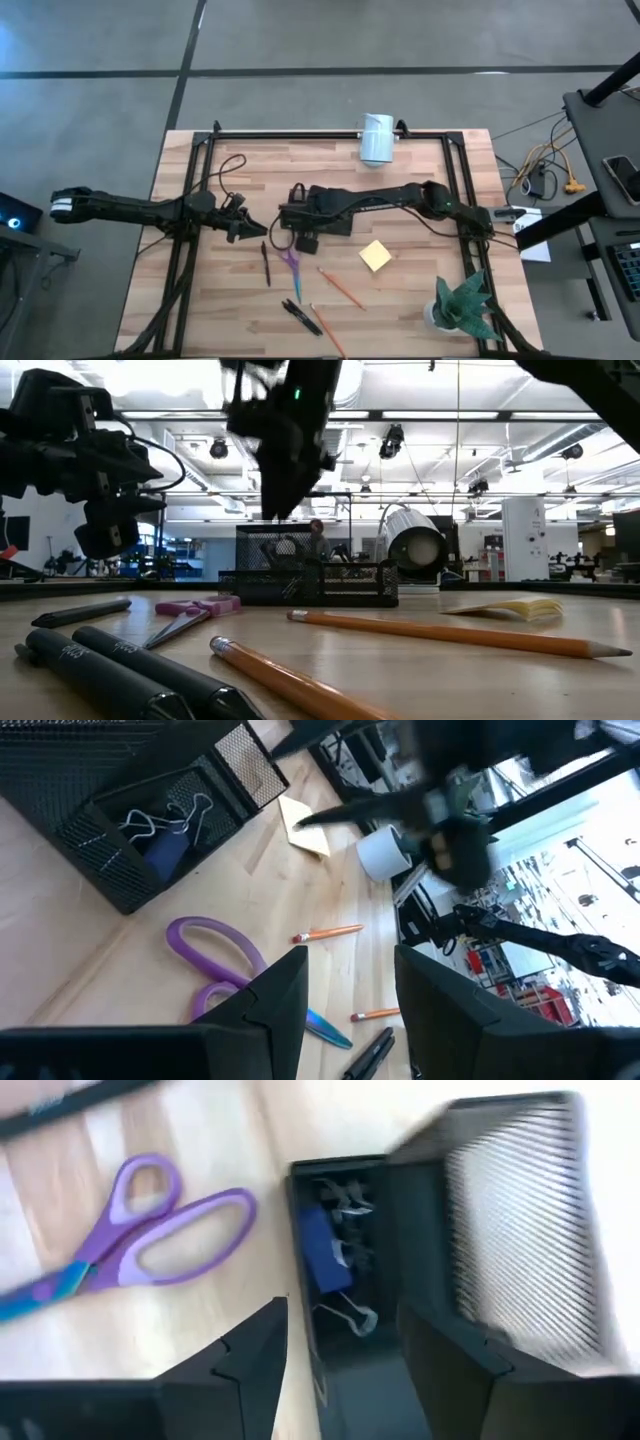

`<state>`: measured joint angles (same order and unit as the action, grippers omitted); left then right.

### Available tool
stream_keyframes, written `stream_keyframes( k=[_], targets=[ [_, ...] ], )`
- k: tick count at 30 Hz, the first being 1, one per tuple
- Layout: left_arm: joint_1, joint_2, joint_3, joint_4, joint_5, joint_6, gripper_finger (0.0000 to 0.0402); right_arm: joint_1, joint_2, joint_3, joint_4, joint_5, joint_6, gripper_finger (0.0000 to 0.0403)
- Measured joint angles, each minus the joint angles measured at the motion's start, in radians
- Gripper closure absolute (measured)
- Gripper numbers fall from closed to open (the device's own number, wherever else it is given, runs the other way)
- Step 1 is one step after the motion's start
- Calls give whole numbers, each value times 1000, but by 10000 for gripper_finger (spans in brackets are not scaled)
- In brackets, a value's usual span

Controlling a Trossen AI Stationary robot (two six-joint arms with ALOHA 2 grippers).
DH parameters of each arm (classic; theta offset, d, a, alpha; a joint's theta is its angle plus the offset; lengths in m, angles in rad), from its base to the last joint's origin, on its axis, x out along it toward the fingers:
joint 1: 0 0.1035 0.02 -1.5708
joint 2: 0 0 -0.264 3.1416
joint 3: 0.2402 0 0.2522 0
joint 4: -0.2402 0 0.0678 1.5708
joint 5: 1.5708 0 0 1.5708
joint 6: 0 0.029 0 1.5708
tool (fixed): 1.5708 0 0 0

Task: Pick and place office supplies into organizer
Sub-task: Put the yellow sticky notes into the black desk organizer

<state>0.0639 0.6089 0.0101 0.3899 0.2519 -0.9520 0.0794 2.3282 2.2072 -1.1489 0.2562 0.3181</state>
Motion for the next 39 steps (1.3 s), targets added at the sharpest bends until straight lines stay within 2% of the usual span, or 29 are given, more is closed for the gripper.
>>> stream_keyframes(
  k=[4, 6, 9, 17, 26, 30, 34, 39],
  targets=[
    [0, 6, 1, -3, -17, 1, 269, 46, -29, 62, -131, 108, 223, 229],
    [0, 6, 5, 5, -20, 27, 269, 79, -46, 77, -190, 127, 374, 229],
    [1, 6, 5, 60, -23, 62, 269, 137, -64, 74, -212, 128, 567, 227],
    [2, 44, 6, 219, -24, 69, 269, 301, -57, 62, -210, 103, 954, 233],
    [2, 52, 6, 240, 79, 43, 269, 477, -54, 58, -198, 107, 1414, 239],
    [2, 42, 6, 240, 88, 16, 269, 482, -53, 54, -166, 108, 1438, 239],
    [2, 32, 6, 259, 98, 16, 269, 448, -53, 46, -109, 85, 1307, 239],
    [2, 23, 6, 339, 149, 14, 269, 438, -53, 41, -167, 72, 1232, 245]
  ],
)
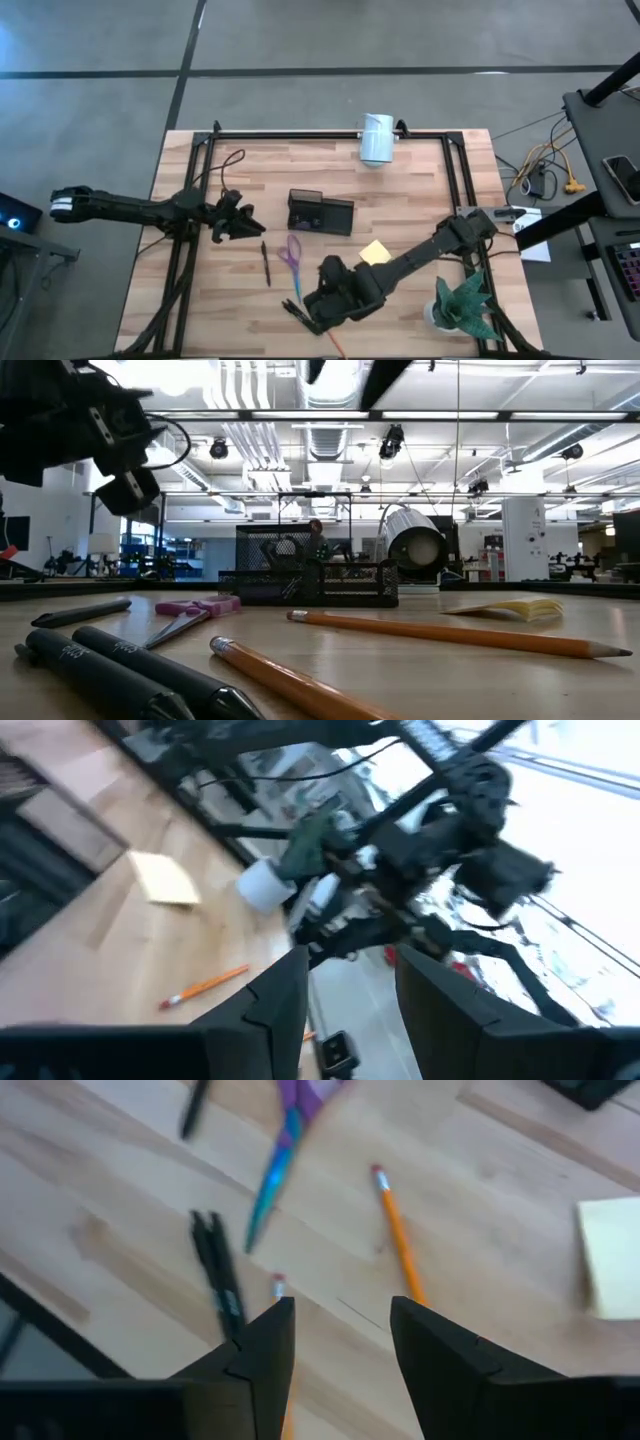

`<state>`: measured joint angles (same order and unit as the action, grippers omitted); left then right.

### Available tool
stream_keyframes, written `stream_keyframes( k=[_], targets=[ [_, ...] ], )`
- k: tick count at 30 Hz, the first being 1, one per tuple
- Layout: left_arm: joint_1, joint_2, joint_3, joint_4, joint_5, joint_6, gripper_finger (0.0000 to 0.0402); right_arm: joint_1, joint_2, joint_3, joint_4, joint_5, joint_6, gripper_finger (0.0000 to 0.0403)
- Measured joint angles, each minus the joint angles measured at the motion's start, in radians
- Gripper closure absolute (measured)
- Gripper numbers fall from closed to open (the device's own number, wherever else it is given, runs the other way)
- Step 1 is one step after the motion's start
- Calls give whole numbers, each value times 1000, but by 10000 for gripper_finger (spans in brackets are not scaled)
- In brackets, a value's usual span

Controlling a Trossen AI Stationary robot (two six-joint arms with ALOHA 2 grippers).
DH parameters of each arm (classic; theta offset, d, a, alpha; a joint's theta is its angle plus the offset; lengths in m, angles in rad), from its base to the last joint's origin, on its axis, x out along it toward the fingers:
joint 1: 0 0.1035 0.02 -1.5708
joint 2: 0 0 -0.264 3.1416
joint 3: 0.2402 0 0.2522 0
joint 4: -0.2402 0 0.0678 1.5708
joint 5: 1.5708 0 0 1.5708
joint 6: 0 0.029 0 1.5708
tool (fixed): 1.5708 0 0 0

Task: Pick and place office supplies into organizer
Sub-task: Put the yellow sticky notes into the black desk organizer

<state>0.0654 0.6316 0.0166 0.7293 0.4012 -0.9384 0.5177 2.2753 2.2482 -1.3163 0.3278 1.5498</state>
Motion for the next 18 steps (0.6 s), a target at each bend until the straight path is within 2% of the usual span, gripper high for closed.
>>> stream_keyframes(
  k=[6, 9, 10, 14, 18],
  targets=[
    [-1, -6, 0, 13, 66, -16, 269, 2, 0, -31, -92, 4, 40, 250],
    [-1, -6, -4, 13, 70, -47, 269, -22, 0, -63, -273, -81, 245, 250],
    [-1, -6, -4, 13, 70, -50, 269, -28, -5, -89, -262, -111, 286, 250],
    [0, -4, -4, 17, 70, -50, 269, -35, -33, -193, -166, -161, 262, 250],
    [0, 1, -5, 22, 70, -50, 269, -38, -35, -254, -192, -270, 251, 250]
  ],
)
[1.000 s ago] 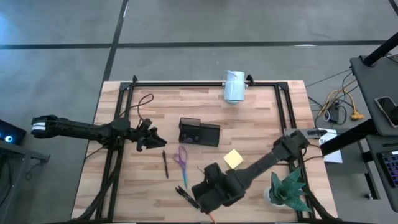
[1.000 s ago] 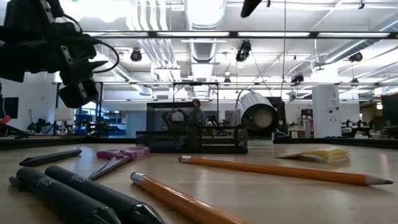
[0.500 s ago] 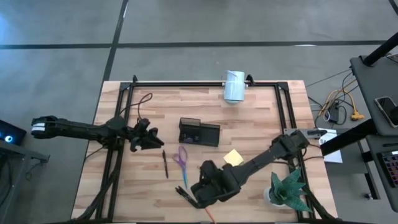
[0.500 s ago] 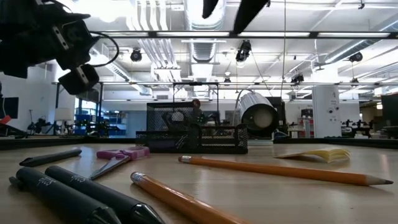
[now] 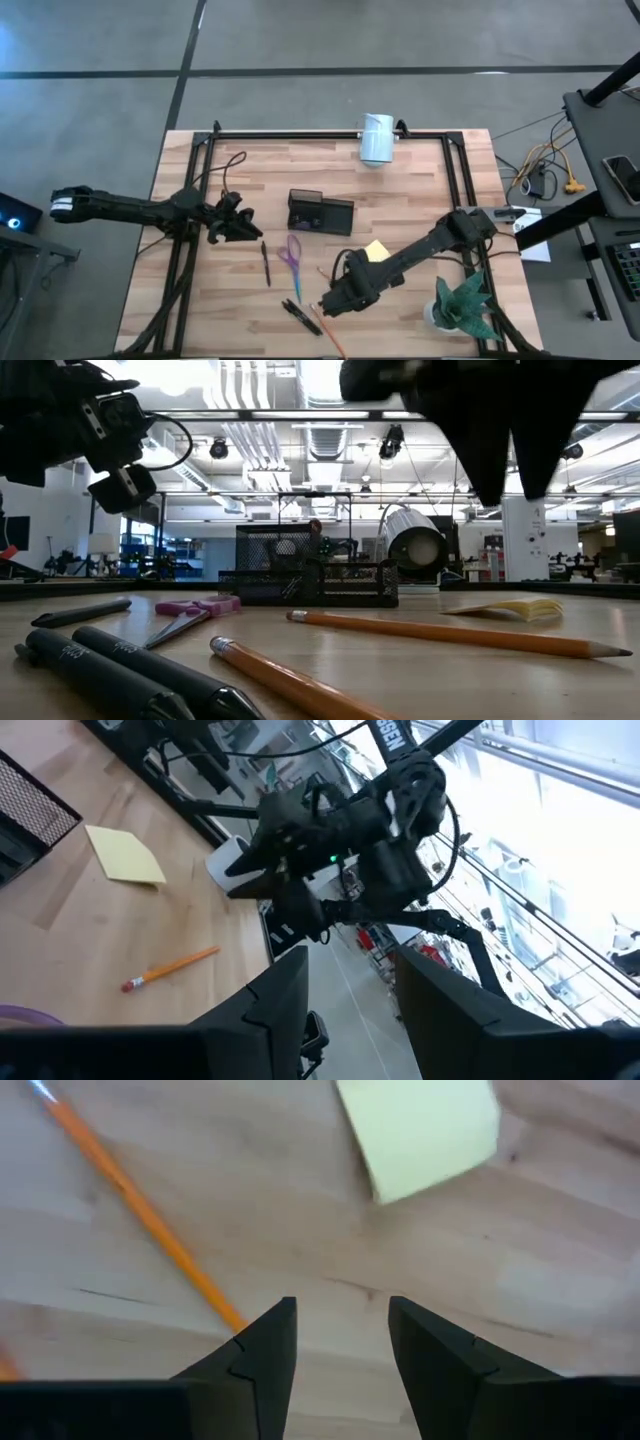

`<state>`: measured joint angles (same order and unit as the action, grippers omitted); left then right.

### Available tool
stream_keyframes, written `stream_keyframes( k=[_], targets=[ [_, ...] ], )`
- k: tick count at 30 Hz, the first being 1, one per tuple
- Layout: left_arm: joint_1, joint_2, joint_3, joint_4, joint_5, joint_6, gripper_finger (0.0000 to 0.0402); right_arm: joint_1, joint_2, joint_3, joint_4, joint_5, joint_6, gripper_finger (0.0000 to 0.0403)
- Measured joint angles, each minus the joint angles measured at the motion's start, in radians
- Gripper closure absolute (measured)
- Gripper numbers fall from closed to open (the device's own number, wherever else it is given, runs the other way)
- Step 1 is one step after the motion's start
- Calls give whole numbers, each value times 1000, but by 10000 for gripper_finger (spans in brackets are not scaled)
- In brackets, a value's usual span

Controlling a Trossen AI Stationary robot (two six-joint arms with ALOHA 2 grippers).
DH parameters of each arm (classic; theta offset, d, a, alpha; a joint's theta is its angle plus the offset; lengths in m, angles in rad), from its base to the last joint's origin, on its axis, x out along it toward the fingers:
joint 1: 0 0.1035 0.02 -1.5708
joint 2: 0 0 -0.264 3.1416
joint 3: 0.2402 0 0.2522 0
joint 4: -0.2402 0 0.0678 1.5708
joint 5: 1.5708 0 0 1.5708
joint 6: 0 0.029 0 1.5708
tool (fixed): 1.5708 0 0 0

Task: Pick and place office supplies into organizer
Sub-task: Put the yellow sticky notes into the black desk organizer

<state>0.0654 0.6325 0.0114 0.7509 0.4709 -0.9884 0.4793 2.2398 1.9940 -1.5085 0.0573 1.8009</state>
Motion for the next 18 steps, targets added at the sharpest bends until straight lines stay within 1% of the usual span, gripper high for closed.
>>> stream_keyframes(
  k=[2, 3, 6, 9, 13, 18],
  targets=[
    [0, 1, -1, -1, 0, 3, 269, -1, 3, -19, 19, -30, -22, 250],
    [0, 3, -1, 1, 0, 6, 269, -1, 3, -20, 47, -27, -63, 250],
    [0, 3, -1, 1, -1, 8, 269, 8, -6, -2, 236, 30, -237, 250],
    [0, 9, 0, 1, -5, 8, 269, 12, -6, 13, 406, 74, -323, 254],
    [0, 27, 2, 2, -7, 8, 269, 11, -6, -8, 509, 69, -277, 265],
    [0, 65, 7, 3, -8, 7, 269, 33, -5, -46, 502, 65, -125, 276]
  ],
)
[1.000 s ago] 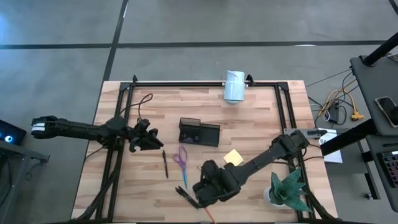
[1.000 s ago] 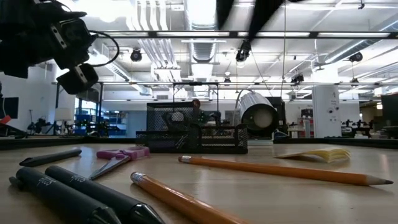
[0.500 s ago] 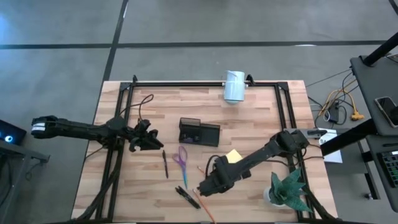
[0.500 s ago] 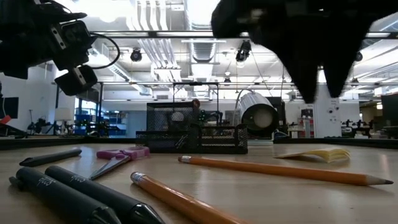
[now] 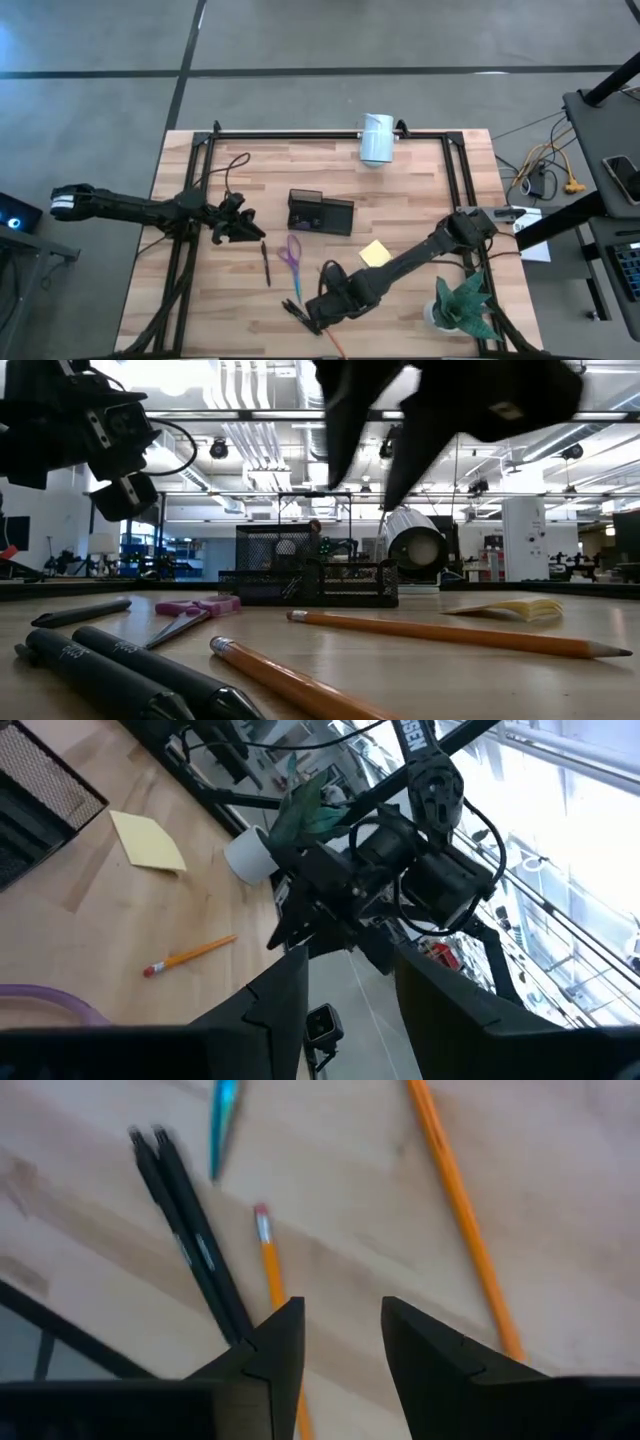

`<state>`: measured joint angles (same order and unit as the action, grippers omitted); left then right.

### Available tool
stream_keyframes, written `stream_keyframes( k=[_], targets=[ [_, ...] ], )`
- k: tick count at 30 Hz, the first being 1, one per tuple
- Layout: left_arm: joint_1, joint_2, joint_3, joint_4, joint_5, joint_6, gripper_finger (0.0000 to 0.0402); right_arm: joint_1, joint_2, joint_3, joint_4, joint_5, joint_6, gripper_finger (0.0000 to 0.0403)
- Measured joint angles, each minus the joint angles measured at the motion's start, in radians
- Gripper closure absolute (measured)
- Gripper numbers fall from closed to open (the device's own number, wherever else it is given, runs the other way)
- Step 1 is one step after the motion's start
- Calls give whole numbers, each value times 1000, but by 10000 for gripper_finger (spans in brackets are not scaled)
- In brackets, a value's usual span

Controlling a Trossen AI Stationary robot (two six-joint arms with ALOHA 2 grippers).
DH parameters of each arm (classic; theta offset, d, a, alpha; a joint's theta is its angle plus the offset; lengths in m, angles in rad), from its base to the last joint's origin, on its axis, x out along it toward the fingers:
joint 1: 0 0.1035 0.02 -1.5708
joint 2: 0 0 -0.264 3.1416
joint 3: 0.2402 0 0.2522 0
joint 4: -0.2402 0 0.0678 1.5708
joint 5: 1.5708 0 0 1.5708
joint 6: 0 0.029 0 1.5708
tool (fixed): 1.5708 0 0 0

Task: Pick and place office supplies into organizer
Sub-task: Put the yellow sticky notes into the black desk organizer

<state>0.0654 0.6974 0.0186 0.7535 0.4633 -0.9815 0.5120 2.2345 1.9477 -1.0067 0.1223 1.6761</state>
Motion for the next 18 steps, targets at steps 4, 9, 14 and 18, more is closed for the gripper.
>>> stream_keyframes(
  k=[4, 9, 14, 18],
  targets=[
    [0, 24, 4, 2, 0, -3, 269, 8, 0, 6, -69, -2, 100, 280],
    [0, 36, 23, 6, 4, -6, 269, -24, -7, 6, -209, 0, 161, 273],
    [0, 36, 41, 8, 8, 1, 269, -84, -61, -17, -210, -40, 5, 270],
    [0, 41, 42, 16, 8, 4, 269, -146, -112, -103, -134, -103, -137, 276]
  ],
)
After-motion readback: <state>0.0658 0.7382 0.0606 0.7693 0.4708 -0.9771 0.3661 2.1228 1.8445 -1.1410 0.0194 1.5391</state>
